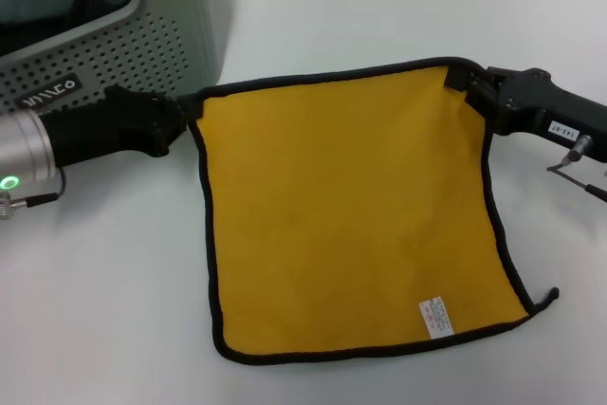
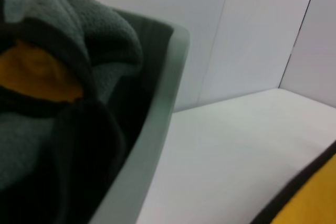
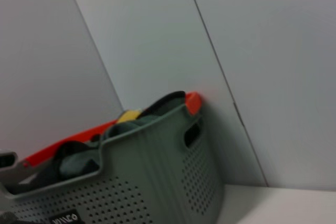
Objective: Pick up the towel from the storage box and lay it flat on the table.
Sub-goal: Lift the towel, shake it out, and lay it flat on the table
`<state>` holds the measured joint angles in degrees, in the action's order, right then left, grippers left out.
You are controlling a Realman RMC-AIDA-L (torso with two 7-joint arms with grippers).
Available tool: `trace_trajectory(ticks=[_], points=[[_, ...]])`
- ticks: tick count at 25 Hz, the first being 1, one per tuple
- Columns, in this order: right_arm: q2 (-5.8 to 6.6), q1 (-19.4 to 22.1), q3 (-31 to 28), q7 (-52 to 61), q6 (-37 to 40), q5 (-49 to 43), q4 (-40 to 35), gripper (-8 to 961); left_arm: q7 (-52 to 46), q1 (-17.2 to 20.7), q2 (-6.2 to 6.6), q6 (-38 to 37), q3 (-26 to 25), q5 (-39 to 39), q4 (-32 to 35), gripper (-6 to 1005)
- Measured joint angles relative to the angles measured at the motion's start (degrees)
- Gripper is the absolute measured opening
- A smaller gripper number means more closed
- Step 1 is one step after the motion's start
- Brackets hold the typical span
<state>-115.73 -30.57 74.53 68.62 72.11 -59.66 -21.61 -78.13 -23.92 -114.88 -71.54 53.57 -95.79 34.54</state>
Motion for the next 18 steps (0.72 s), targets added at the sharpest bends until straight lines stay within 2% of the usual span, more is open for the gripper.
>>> trace_trajectory(ticks=[6, 14, 18], points=[[-0.03, -2.05, 1.04, 0.03, -2.07, -0.07, 0.69, 137, 0.63, -0.47, -0.54, 1.05, 0.01, -0.54, 0.00, 24], [-0.22, -2.09, 1.56, -0.11, -5.26, 0.23, 0.41, 143, 0.71, -0.49, -0.92, 1.33, -0.23, -1.04, 0.00, 25], [-0.07, -2.00, 1.43, -0.65, -6.43, 0.49, 0.16, 146, 1.99, -0.20, -1.28, 2.15, -2.58, -0.58, -0.77, 25]])
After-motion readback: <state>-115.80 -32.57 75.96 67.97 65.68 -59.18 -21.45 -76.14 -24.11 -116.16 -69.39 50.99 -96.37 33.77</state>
